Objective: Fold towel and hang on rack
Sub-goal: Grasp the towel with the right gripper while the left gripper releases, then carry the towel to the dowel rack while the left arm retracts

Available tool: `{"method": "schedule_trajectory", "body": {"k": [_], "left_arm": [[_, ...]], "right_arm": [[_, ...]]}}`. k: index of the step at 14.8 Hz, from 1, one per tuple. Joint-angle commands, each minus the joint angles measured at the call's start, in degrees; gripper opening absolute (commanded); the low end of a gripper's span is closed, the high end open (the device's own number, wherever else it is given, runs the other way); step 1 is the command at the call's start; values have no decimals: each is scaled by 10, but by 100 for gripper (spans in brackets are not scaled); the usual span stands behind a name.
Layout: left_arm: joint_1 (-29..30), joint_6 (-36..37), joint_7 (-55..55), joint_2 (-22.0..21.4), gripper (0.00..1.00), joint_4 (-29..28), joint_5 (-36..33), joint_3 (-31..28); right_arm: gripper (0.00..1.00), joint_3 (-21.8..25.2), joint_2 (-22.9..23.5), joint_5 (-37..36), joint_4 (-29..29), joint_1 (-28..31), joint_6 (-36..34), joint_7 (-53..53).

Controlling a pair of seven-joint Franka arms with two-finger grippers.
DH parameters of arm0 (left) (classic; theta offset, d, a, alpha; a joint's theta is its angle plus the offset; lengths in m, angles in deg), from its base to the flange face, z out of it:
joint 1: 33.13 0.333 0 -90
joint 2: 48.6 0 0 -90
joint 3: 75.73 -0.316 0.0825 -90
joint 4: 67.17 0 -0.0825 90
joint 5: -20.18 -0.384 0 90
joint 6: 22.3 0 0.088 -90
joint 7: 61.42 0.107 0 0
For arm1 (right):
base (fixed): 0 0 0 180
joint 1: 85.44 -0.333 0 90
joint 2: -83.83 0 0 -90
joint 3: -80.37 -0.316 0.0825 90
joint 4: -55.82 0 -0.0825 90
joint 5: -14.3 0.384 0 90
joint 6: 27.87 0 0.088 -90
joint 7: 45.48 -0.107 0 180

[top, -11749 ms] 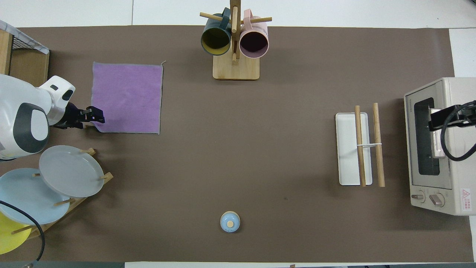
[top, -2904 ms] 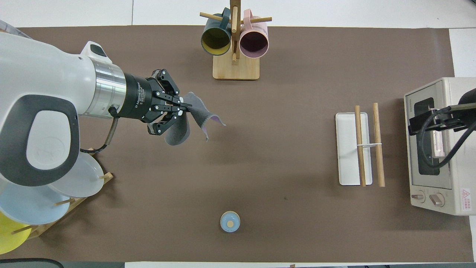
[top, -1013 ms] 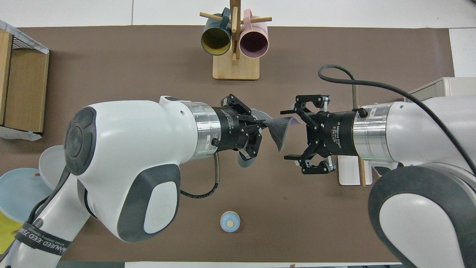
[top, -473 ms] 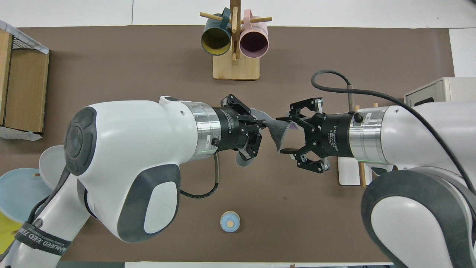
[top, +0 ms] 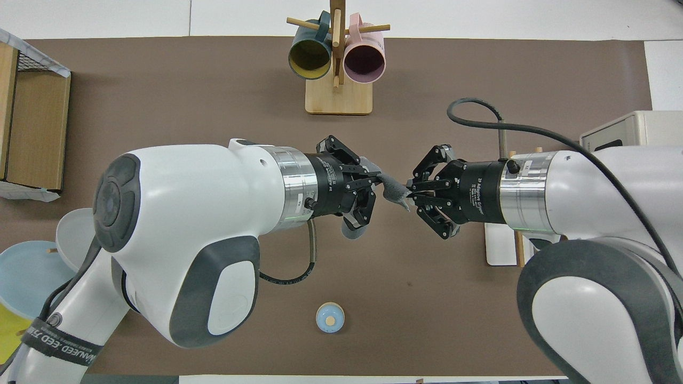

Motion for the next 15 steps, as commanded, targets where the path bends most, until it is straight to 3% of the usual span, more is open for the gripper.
{"method": "schedule_trajectory", "body": {"k": [1, 3, 4, 5, 11, 15], "left_arm": [[-10, -9, -16, -17, 0, -19, -11, -7], [-10, -9, -12, -17, 0, -20, -15, -7], [-11, -8, -3, -17, 42, -20, -28, -6], [-16, -8, -1, -17, 97, -20, -43, -6], [-5, -3, 63, -20, 100, -28, -52, -9], [48, 13, 197, -36, 100, -63, -52, -9]], "right_arm": [[0, 3, 7, 16, -16, 12, -14, 23], [0, 3, 11, 16, -28, 23, -33, 37], [0, 3, 12, 16, -30, 31, -44, 48], [0, 3, 12, 15, -32, 38, -55, 59], [0, 6, 12, 1, -43, 79, -139, 170], [0, 6, 12, -110, -60, 109, -230, 332]]}}
